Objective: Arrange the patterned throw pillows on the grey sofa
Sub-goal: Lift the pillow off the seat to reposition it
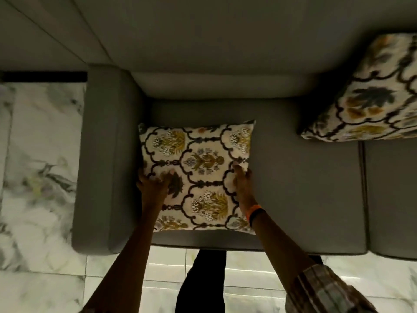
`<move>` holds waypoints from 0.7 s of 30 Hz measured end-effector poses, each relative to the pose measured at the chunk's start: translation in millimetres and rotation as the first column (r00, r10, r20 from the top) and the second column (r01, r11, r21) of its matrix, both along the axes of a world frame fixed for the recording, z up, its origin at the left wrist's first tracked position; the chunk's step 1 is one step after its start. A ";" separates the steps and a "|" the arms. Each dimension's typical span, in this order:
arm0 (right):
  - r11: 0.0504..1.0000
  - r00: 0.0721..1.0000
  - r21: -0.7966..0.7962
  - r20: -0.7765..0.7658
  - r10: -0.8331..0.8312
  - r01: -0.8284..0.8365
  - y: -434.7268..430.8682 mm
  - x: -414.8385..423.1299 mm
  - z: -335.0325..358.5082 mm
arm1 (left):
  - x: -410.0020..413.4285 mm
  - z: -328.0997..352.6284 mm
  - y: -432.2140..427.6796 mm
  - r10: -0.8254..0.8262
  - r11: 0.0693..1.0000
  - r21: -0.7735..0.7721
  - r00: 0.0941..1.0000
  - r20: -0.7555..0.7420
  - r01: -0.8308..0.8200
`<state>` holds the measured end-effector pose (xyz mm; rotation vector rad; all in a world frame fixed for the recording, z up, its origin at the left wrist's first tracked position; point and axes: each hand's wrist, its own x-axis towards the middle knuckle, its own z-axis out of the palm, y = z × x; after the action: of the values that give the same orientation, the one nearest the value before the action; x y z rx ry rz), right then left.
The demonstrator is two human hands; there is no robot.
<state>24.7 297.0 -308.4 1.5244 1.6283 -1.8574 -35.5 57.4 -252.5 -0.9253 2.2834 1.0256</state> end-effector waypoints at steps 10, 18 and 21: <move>0.997 0.960 0.074 -0.275 0.049 -0.030 -2.8 -26.6 106.4 | -49.5 30.5 -15.5 0.105 0.910 0.410 0.991 -0.081 -0.063; 0.910 0.780 0.415 -0.563 0.273 -0.019 35.1 -105.0 231.7 | -110.6 71.2 -4.4 0.203 0.703 0.711 0.957 -0.210 0.007; 0.640 0.715 0.766 -0.415 0.562 -0.058 35.6 -154.7 258.8 | -123.2 57.9 17.0 0.267 0.475 0.852 0.959 0.099 -0.220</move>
<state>-130.0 332.6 -49.7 0.6115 2.9872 -1.6649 -158.7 74.4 -194.6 -0.7542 1.2993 2.0538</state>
